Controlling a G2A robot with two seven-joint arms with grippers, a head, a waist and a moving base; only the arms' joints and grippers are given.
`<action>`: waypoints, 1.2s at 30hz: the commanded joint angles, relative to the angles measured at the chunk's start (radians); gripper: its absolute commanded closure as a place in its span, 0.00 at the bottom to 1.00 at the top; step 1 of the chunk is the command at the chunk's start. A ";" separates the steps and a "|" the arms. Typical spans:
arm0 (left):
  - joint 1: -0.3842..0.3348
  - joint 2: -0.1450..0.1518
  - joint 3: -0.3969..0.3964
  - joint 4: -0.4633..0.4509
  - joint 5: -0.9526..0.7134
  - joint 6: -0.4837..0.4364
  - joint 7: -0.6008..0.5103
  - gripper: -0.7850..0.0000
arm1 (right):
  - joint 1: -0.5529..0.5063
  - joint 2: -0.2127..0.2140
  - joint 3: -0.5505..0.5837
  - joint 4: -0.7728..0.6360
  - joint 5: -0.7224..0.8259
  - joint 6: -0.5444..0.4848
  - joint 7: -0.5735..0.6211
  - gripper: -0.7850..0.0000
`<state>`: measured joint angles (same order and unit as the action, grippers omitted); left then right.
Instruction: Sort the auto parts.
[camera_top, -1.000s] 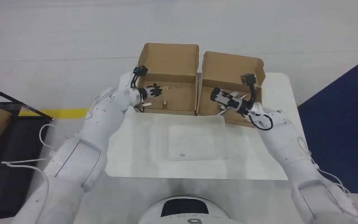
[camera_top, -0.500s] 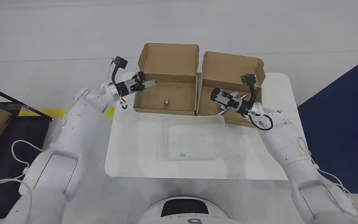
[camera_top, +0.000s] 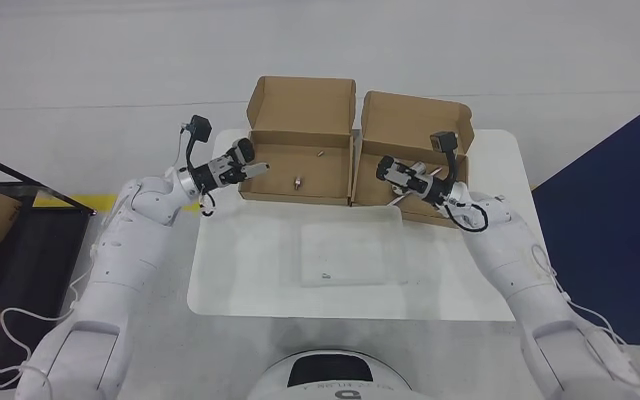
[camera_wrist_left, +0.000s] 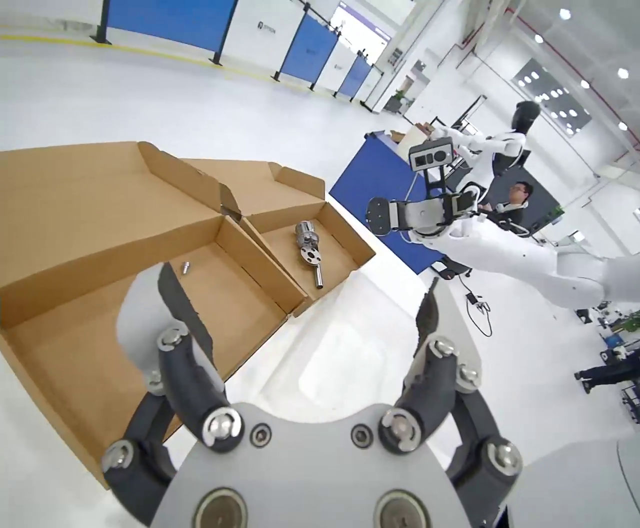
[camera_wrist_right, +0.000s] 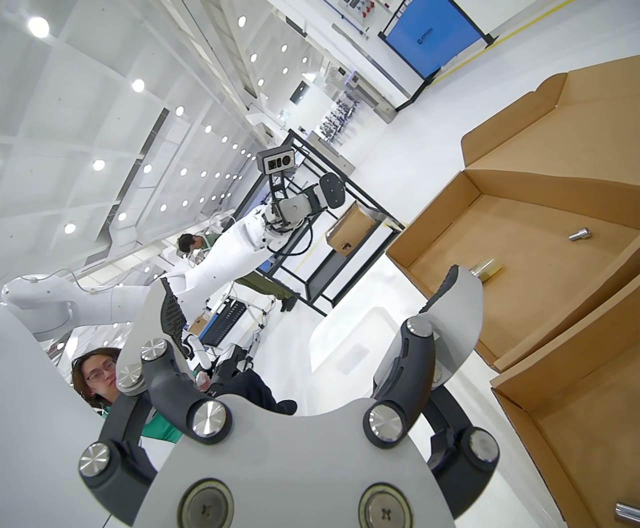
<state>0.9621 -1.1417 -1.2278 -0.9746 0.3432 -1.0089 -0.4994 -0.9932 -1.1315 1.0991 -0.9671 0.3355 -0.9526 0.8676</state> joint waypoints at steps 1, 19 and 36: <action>0.000 0.000 0.000 0.000 0.000 0.000 0.000 0.00 | 0.000 0.000 0.000 0.000 0.000 0.000 0.000 0.00; 0.000 0.000 0.000 0.000 0.000 0.000 0.000 0.00 | -0.057 0.000 -0.125 -0.213 -0.794 0.226 -0.121 0.00; 0.000 0.000 0.000 0.000 0.000 0.000 0.000 0.00 | -0.102 -0.011 -0.232 -0.378 -1.089 0.374 -0.151 0.68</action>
<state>0.9622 -1.1417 -1.2277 -0.9751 0.3431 -1.0089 -0.4994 -1.0890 -1.1428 0.8764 -1.3277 -0.7117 -0.5880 0.7159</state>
